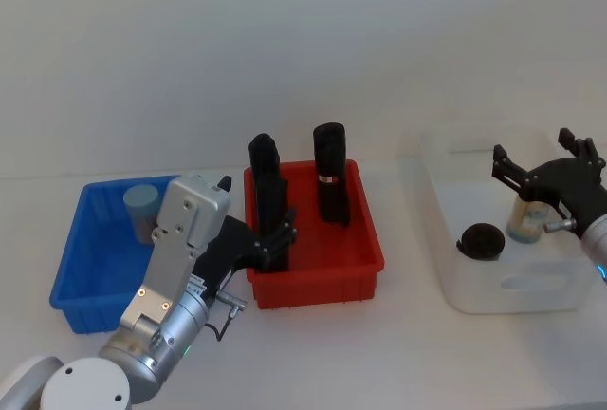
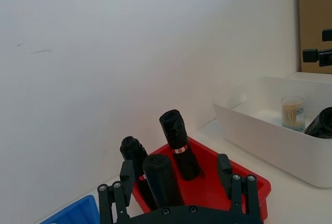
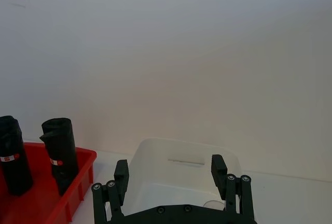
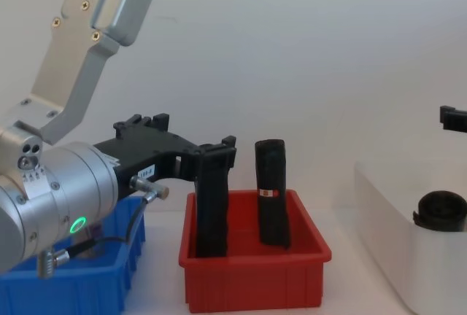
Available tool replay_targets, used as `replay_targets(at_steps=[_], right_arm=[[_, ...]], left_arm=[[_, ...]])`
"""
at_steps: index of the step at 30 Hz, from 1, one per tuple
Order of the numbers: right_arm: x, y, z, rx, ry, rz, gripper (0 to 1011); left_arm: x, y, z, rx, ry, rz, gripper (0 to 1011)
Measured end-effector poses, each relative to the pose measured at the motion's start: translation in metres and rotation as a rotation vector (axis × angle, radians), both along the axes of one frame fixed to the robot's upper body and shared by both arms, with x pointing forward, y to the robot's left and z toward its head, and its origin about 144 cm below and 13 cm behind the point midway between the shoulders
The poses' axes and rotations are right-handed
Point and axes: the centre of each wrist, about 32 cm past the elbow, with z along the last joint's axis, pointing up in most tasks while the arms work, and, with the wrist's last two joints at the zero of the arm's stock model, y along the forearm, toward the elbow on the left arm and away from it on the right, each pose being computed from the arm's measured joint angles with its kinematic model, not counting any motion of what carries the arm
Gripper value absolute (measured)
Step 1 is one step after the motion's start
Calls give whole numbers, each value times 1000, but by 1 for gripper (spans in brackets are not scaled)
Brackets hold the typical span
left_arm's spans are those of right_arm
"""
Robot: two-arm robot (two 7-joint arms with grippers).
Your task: Pick the cotton swabs from the blue box and place them into the white box.
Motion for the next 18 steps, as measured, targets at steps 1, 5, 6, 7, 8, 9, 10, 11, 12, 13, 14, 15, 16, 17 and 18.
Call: replay_targets(at_steps=[1, 5, 6, 7, 8, 9, 10, 11, 12, 13, 14, 15, 16, 17, 18], right_arm=[[0, 0, 0, 0, 0, 0, 1001], [0, 0, 0, 0, 1, 0, 1001], [0, 0, 0, 0, 1, 0, 1001], [0, 0, 0, 0, 1, 0, 1001], [0, 0, 0, 0, 1, 0, 1001], [0, 0, 0, 0, 1, 0, 1001], [0, 0, 0, 0, 1, 0, 1001], [0, 0, 0, 0, 1, 0, 1001], [0, 0, 0, 0, 1, 0, 1001], [0, 0, 0, 0, 1, 0, 1001], [0, 0, 0, 0, 1, 0, 1001], [0, 0, 0, 0, 1, 0, 1001], [0, 0, 0, 0, 1, 0, 1001], [0, 0, 0, 0, 1, 0, 1001], [0, 0, 0, 0, 1, 0, 1001]], left_arm=[[0, 0, 0, 0, 0, 0, 1004], [0, 0, 0, 0, 0, 0, 1004], [0, 0, 0, 0, 0, 0, 1004], [0, 0, 0, 0, 0, 0, 1004], [0, 0, 0, 0, 0, 0, 1004], [0, 0, 0, 0, 0, 0, 1004], [0, 0, 0, 0, 0, 0, 1004], [0, 0, 0, 0, 0, 0, 1004], [0, 0, 0, 0, 0, 0, 1004], [0, 0, 0, 0, 0, 0, 1004], [0, 0, 0, 0, 0, 0, 1004], [0, 0, 0, 0, 0, 0, 1004], [0, 0, 0, 0, 0, 0, 1004], [0, 0, 0, 0, 0, 0, 1004], [0, 0, 0, 0, 0, 0, 1004]])
